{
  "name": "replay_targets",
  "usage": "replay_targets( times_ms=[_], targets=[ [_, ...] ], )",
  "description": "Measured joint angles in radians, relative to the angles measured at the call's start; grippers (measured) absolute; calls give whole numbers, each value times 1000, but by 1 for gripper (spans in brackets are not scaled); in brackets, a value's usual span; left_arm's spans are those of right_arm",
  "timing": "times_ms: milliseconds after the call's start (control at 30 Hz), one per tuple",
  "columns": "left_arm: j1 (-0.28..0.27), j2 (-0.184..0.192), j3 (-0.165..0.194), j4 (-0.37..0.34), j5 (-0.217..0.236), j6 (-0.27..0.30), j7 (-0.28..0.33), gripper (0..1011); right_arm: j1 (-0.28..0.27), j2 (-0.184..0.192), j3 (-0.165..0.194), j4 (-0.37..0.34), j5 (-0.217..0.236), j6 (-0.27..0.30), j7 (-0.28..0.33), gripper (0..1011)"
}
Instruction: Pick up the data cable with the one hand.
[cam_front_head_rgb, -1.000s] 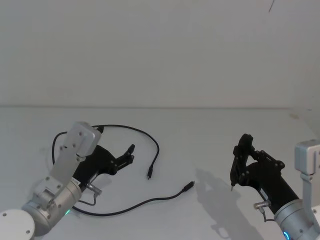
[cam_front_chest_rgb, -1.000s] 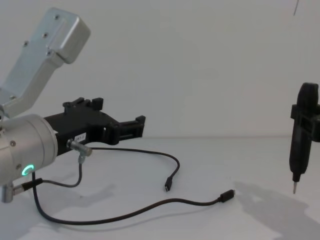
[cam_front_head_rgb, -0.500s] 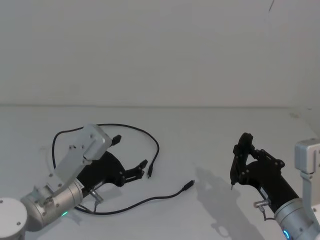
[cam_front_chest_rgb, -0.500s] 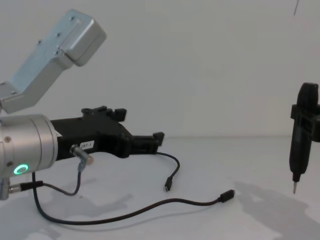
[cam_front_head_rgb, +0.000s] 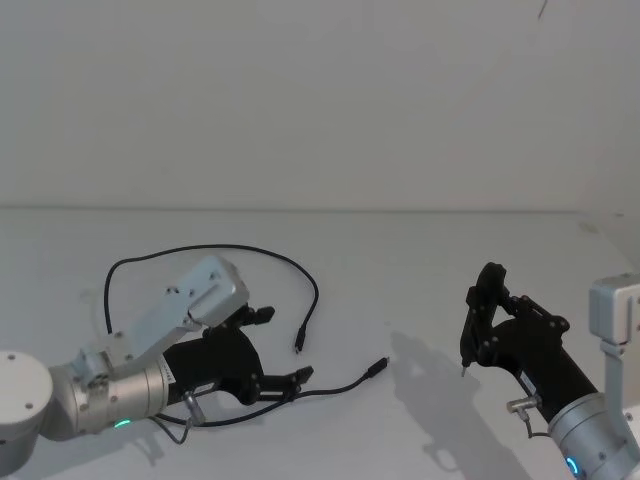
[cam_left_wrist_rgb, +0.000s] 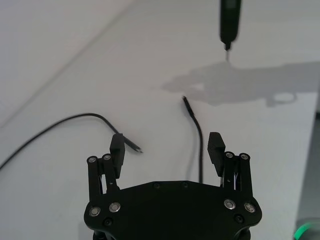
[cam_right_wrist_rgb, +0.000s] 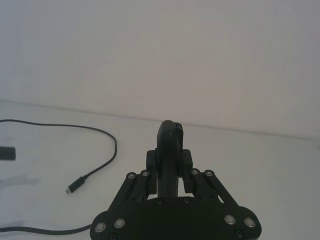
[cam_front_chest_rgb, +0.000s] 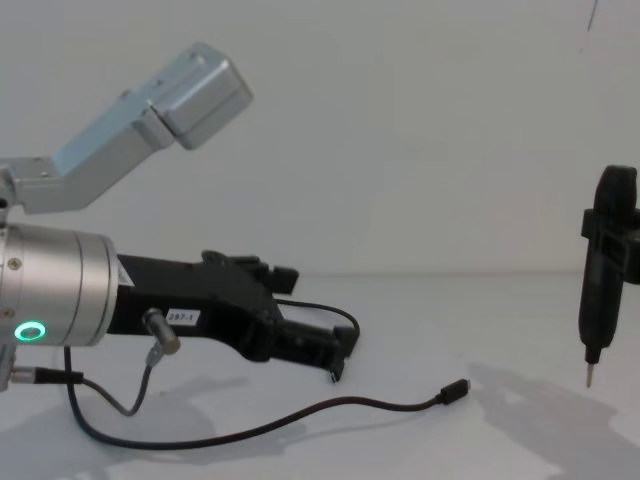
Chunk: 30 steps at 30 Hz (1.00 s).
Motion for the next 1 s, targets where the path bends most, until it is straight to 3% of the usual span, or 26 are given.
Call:
replay_targets(
  times_ms=[300,1000],
  targets=[
    [-83,7,56,51,-4,89,-110,1001,0,0,0,0,0,0,0,279],
    [-165,-20,117,132,-7,177,-163,1001,0,0,0,0,0,0,0,279]
  ],
)
